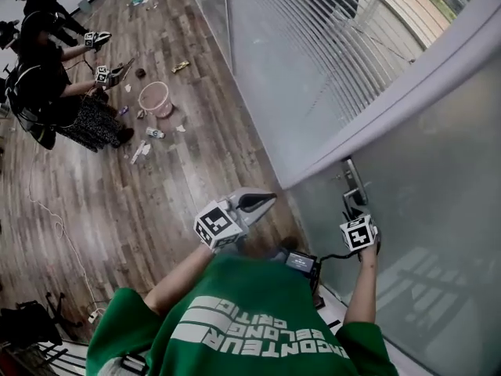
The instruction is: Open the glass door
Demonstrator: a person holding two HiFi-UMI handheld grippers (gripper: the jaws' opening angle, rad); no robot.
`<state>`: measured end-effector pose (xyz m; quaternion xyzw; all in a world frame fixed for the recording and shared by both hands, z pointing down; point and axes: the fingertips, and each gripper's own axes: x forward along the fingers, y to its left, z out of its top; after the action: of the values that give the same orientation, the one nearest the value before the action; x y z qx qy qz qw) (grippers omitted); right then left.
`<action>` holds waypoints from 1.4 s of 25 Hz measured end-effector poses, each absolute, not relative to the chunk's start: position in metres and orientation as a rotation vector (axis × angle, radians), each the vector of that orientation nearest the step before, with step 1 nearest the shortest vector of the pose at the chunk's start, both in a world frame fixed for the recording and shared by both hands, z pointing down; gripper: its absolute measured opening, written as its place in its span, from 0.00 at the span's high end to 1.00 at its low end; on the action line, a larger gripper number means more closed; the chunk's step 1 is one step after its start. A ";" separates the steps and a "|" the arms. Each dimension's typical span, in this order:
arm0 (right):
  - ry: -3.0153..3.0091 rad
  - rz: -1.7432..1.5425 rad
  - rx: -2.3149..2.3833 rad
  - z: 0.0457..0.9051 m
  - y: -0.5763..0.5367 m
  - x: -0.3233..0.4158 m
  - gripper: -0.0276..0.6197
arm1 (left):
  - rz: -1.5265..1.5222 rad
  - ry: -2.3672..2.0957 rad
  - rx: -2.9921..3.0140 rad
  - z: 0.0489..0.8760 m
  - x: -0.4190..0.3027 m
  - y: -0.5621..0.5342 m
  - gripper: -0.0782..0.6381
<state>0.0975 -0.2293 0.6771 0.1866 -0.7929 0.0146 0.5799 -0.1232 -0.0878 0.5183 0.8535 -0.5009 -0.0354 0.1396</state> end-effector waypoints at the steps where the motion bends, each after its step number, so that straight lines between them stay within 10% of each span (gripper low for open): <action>1: -1.852 0.060 0.410 0.683 -0.229 0.094 0.79 | -0.099 -1.462 2.459 0.518 -0.123 -0.089 0.87; 10: -1.867 0.179 0.328 0.705 -0.230 0.073 0.96 | -0.097 -1.548 2.405 0.515 -0.121 -0.098 0.87; 35: -1.925 0.224 0.299 0.729 -0.228 0.061 0.97 | -0.117 -1.545 2.359 0.522 -0.110 -0.106 0.87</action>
<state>0.0605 -0.2278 0.7288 0.1267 -0.8156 0.0948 0.5565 -0.1100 -0.1059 0.5224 0.8252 -0.5405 -0.0410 0.1588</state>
